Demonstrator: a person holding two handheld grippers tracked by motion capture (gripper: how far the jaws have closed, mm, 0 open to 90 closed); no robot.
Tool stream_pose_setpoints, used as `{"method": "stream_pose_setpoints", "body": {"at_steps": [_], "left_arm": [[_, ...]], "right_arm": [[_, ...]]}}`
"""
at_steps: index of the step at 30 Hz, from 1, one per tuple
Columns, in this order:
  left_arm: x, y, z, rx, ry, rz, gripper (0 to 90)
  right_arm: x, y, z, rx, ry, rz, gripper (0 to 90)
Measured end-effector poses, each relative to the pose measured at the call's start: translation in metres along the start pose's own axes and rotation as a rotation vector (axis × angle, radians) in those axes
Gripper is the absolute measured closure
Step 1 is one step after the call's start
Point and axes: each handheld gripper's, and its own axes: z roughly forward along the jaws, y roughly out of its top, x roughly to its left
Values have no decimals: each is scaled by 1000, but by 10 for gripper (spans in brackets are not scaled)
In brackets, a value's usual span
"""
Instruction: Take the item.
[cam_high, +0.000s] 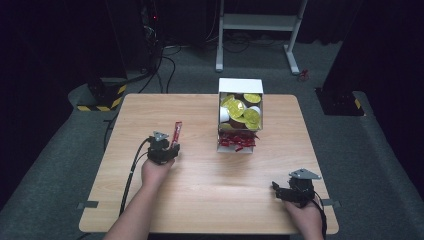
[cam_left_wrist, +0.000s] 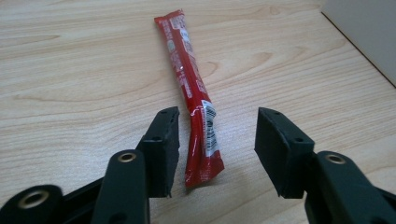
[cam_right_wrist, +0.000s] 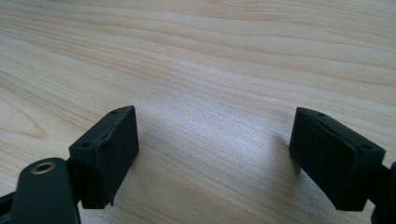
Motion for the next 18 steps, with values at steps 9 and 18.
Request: {"method": "stream_pose_setpoints", "body": {"at_steps": [9,18], "left_arm": [[-2,2,-11,-28,-18,3,395],[-3,3,-24,-46,-29,21,346]], "right_arm": [[0,0,0,1,0,3,158],[0,0,0,0,-1,1,158]]}}
